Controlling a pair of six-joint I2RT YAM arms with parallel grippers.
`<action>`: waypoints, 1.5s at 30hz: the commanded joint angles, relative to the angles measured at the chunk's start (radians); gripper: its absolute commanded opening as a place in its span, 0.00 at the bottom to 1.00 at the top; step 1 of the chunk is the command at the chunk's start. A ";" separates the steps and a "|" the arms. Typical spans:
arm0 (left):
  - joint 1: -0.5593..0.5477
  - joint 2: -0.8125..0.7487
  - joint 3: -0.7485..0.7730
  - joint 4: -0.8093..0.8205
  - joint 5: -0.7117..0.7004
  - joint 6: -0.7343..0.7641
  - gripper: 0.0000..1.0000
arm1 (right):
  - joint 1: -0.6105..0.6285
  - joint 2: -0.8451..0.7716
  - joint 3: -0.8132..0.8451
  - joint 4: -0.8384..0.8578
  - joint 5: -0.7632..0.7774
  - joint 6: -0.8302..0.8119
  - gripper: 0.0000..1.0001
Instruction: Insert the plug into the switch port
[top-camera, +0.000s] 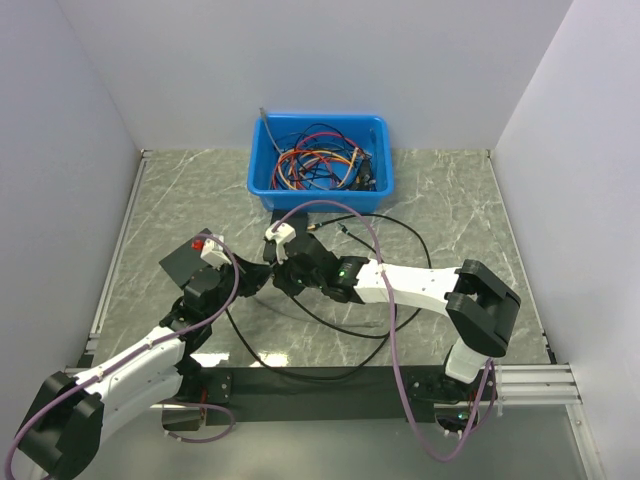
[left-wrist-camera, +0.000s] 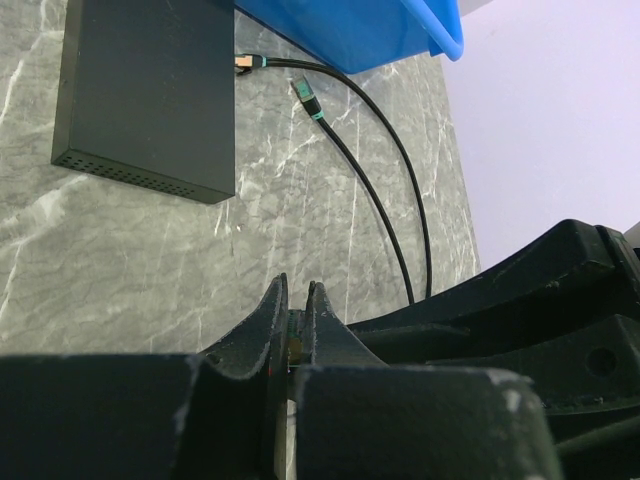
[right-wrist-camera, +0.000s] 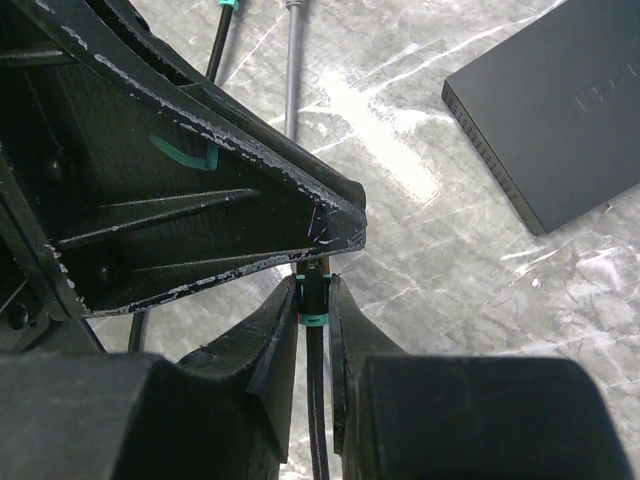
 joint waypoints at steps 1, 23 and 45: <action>-0.004 -0.006 0.014 0.023 -0.002 0.015 0.01 | 0.004 -0.036 0.001 0.045 0.012 0.003 0.03; 0.251 0.328 0.258 -0.037 0.068 0.164 0.83 | -0.309 0.041 -0.024 -0.012 0.077 0.176 0.00; 0.326 0.967 0.609 0.095 0.214 0.218 0.71 | -0.328 0.337 0.154 0.042 0.104 0.314 0.00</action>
